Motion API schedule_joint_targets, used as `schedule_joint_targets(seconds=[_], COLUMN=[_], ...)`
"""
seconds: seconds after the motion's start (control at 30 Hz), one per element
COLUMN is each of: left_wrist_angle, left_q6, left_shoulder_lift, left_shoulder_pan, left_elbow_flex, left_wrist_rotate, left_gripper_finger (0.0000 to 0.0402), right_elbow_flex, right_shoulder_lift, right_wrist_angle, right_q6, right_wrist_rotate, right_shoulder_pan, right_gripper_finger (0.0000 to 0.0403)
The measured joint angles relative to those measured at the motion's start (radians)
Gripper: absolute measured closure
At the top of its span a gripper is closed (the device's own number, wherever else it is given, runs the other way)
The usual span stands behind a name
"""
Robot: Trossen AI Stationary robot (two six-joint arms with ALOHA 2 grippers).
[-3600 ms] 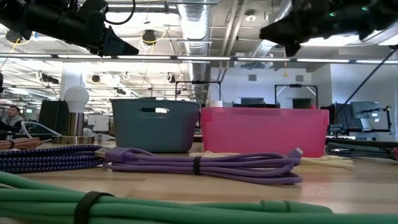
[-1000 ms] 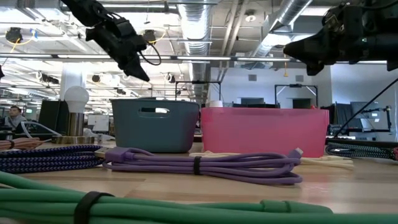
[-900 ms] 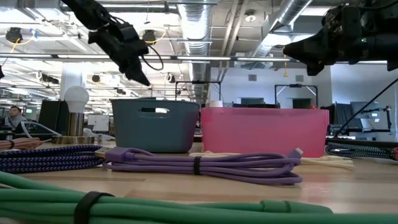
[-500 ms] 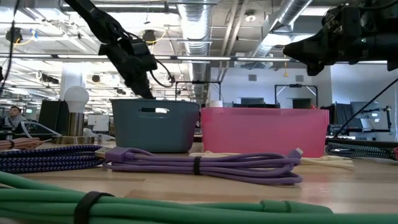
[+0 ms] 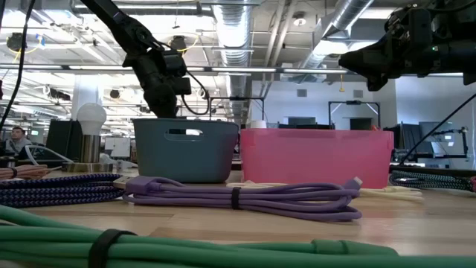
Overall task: Pick & Place USB Port
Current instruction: Put the white charger cable into the red bin
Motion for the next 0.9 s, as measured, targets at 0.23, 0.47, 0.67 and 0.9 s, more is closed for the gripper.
schedule_joint_targets(seconds=[0.23, 0.47, 0.67, 0.9], left_wrist_angle=[0.0, 0.053, 0.19, 0.283], left_q6=[-0.001, 0.009, 0.003, -0.001], left_shoulder_lift=[0.0, 0.0, 0.0, 0.0], left_shoulder_pan=[0.0, 0.0, 0.0, 0.001], left_elbow_flex=[-0.013, -0.095, -0.165, -0.222], left_wrist_rotate=[0.0, -0.047, -0.048, -0.049], left_gripper_finger=[0.0231, 0.0218, 0.0228, 0.0231], right_elbow_flex=[0.0, 0.0, 0.0, 0.0], right_shoulder_lift=[0.0, 0.0, 0.0, 0.0], right_wrist_angle=[0.0, 0.0, 0.001, 0.001], right_q6=[0.0, 0.0, 0.0, 0.0], right_wrist_rotate=[0.0, 0.0, 0.0, 0.0], right_shoulder_pan=[0.0, 0.0, 0.0, 0.0], right_gripper_finger=[0.0332, 0.0332, 0.0332, 0.0332])
